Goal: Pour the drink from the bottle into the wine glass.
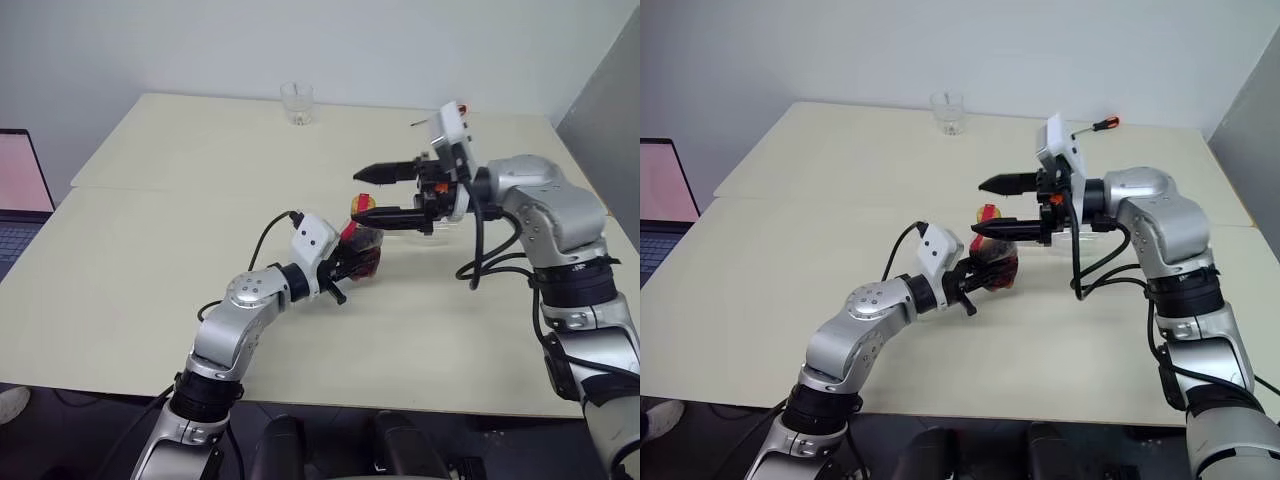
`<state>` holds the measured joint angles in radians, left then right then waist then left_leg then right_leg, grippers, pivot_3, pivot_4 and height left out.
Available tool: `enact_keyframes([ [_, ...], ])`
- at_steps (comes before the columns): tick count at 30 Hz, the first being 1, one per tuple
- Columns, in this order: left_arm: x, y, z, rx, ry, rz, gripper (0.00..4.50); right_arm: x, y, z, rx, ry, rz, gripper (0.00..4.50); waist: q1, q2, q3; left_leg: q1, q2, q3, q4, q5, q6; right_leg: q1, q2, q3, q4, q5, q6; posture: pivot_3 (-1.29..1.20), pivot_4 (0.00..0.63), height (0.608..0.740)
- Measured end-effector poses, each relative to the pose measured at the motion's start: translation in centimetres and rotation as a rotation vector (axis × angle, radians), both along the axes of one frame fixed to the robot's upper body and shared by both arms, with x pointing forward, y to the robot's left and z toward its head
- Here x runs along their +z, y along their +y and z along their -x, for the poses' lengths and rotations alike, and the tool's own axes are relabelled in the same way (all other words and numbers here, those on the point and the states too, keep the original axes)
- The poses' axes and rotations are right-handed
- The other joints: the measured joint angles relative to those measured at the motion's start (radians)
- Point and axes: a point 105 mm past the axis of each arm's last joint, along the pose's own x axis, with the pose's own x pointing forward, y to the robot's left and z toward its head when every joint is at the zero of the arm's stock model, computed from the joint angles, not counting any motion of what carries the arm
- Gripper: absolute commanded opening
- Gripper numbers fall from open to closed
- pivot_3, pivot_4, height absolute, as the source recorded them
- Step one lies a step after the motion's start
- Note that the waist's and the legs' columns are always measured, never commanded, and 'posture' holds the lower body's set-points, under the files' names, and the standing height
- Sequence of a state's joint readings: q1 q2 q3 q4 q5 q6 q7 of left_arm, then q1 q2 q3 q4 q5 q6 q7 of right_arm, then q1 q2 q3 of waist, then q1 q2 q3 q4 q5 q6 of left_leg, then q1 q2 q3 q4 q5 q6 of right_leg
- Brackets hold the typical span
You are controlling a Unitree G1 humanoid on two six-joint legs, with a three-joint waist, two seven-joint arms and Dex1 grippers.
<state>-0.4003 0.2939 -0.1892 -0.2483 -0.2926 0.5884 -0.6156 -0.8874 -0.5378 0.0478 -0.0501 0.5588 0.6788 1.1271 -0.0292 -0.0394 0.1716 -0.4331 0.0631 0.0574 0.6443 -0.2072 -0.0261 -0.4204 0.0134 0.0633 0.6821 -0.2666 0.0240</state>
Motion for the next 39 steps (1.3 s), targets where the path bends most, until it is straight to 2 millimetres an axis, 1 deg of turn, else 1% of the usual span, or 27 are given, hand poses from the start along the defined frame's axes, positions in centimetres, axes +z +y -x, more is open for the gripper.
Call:
enact_keyframes([
  [3,0.0,0.2,0.3,-0.045,0.003,-0.014,0.74,0.5,-1.8,0.8,-0.123,-0.011,-0.046,4.5,0.0,0.0,0.0,0.0,0.0,0.0,0.0,0.0,0.0,0.0,0.0,0.0,-0.001,0.0,0.0,0.0,0.15,0.74],
  [6,0.5,0.7,0.7,-0.106,-0.006,-0.026,0.74,0.5,-3.9,1.0,-0.286,0.012,-0.1,4.5,0.0,0.0,0.0,0.0,0.0,0.001,0.0,0.0,0.0,0.0,0.0,0.001,0.0,0.0,0.0,0.0,0.15,0.74],
  [8,1.6,1.0,0.9,-0.166,-0.026,-0.024,0.74,0.5,-5.1,1.5,-0.404,0.023,-0.14,4.5,0.0,0.0,0.0,0.0,0.0,0.0,0.0,0.0,0.0,0.0,0.0,0.0,0.0,0.0,0.0,0.0,0.15,0.74],
  [10,3.0,1.4,0.8,-0.213,-0.059,-0.029,0.74,0.5,-5.5,2.3,-0.478,0.035,-0.175,4.5,-0.001,0.0,0.0,0.0,0.0,0.0,0.0,0.0,0.0,0.0,0.001,0.0,0.0,0.0,0.0,0.0,0.15,0.74],
  [12,4.2,1.3,0.8,-0.266,-0.088,-0.026,0.74,0.4,-5.0,3.5,-0.506,0.057,-0.218,4.5,-0.004,0.0,0.0,0.0,0.0,0.0,0.0,0.0,0.0,0.0,0.001,0.001,0.0,0.0,0.001,0.0,0.15,0.74],
  [13,4.7,1.1,0.9,-0.29,-0.101,-0.023,0.74,0.0,-4.4,4.1,-0.504,0.075,-0.22,4.5,-0.005,0.0,0.0,0.0,0.0,0.0,0.0,0.0,0.0,0.0,0.001,0.001,0.0,-0.001,0.001,0.0,0.15,0.74],
  [15,5.0,0.9,0.9,-0.32,-0.106,-0.019,0.74,-0.8,-3.8,4.6,-0.518,0.112,-0.22,4.5,-0.005,0.0,0.0,0.0,0.0,0.0,0.0,0.0,0.0,0.0,0.001,0.001,0.0,-0.001,0.001,0.0,0.15,0.74],
  [17,4.5,0.8,0.7,-0.34,-0.085,-0.019,0.74,-1.0,-3.4,4.8,-0.543,0.13,-0.241,4.5,-0.005,0.0,0.0,0.0,0.0,0.001,0.0,0.0,0.0,0.0,0.001,0.002,0.0,-0.001,0.001,0.0,0.15,0.74],
  [22,3.1,0.7,0.7,-0.386,-0.019,-0.029,0.74,-0.3,-2.4,5.6,-0.544,0.129,-0.285,4.5,-0.004,0.0,0.0,0.0,0.0,0.0,0.0,0.0,0.0,0.0,0.001,0.001,-0.001,-0.001,0.002,0.0,0.15,0.74],
  [28,2.6,0.6,0.5,-0.392,-0.004,-0.025,0.74,-0.5,-1.9,5.9,-0.583,0.131,-0.263,4.5,-0.004,0.0,0.0,0.0,0.0,0.0,0.0,0.0,0.0,0.0,0.001,0.001,-0.001,-0.001,0.002,0.0,0.15,0.74],
  [32,2.4,0.1,0.5,-0.405,-0.01,-0.036,0.74,-1.4,-1.4,5.8,-0.613,0.139,-0.21,4.5,-0.004,0.0,0.0,0.0,0.0,0.0,0.0,0.0,0.0,0.0,0.001,0.002,-0.001,-0.001,0.002,0.0,0.15,0.74],
  [35,2.1,0.1,0.3,-0.398,-0.012,-0.056,0.74,-2.1,-0.9,5.8,-0.614,0.15,-0.172,4.5,-0.005,0.0,0.0,0.0,0.0,0.0,0.0,0.0,0.0,0.0,0.001,0.002,-0.001,-0.002,0.003,0.0,0.15,0.74],
  [39,1.6,0.2,0.0,-0.38,-0.006,-0.087,0.74,-2.6,-0.7,5.6,-0.641,0.152,-0.144,4.5,-0.004,0.0,0.0,0.0,0.0,0.0,0.0,0.0,0.0,0.0,0.001,0.003,-0.001,-0.003,0.004,0.0,0.15,0.74],
])
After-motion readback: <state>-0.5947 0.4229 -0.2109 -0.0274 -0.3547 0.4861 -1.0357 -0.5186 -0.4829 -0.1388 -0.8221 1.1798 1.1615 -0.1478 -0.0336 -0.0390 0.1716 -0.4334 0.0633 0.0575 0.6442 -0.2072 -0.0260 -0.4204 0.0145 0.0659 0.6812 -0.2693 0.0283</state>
